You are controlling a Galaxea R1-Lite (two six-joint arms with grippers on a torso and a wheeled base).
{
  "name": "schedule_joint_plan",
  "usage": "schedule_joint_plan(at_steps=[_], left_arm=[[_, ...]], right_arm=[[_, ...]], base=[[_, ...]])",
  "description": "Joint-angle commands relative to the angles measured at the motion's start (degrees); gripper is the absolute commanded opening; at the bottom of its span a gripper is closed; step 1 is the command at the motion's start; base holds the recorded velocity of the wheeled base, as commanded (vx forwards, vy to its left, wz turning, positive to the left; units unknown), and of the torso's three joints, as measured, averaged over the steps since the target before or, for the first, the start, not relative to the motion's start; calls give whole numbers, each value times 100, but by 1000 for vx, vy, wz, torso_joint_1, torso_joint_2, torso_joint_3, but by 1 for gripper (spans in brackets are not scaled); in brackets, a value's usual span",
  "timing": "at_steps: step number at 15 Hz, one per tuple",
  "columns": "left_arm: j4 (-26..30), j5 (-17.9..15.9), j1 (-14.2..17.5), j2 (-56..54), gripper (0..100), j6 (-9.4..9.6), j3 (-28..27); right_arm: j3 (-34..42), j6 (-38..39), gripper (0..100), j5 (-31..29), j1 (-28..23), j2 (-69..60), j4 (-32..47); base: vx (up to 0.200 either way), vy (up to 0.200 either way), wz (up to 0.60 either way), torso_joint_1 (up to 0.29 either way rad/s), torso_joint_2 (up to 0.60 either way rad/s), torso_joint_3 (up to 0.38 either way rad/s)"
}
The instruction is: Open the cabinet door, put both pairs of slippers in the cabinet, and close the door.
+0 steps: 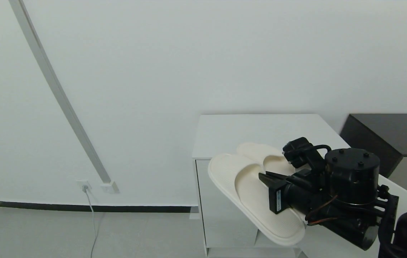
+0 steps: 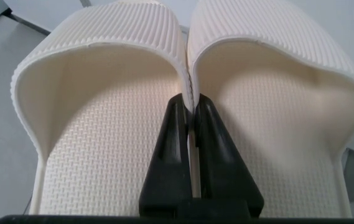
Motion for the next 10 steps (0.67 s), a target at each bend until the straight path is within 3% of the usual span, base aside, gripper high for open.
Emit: schedule_joint_plan(at_steps=[1, 10], left_arm=[[-1, 0, 1, 5, 0, -1, -1], [-1, 0, 1, 5, 0, -1, 7]], right_arm=[[8, 0, 0, 7, 5, 27, -7], [17, 0, 0, 7, 5, 36, -16]], base=[[0, 0, 0, 0, 0, 0], [0, 0, 0, 0, 0, 0]])
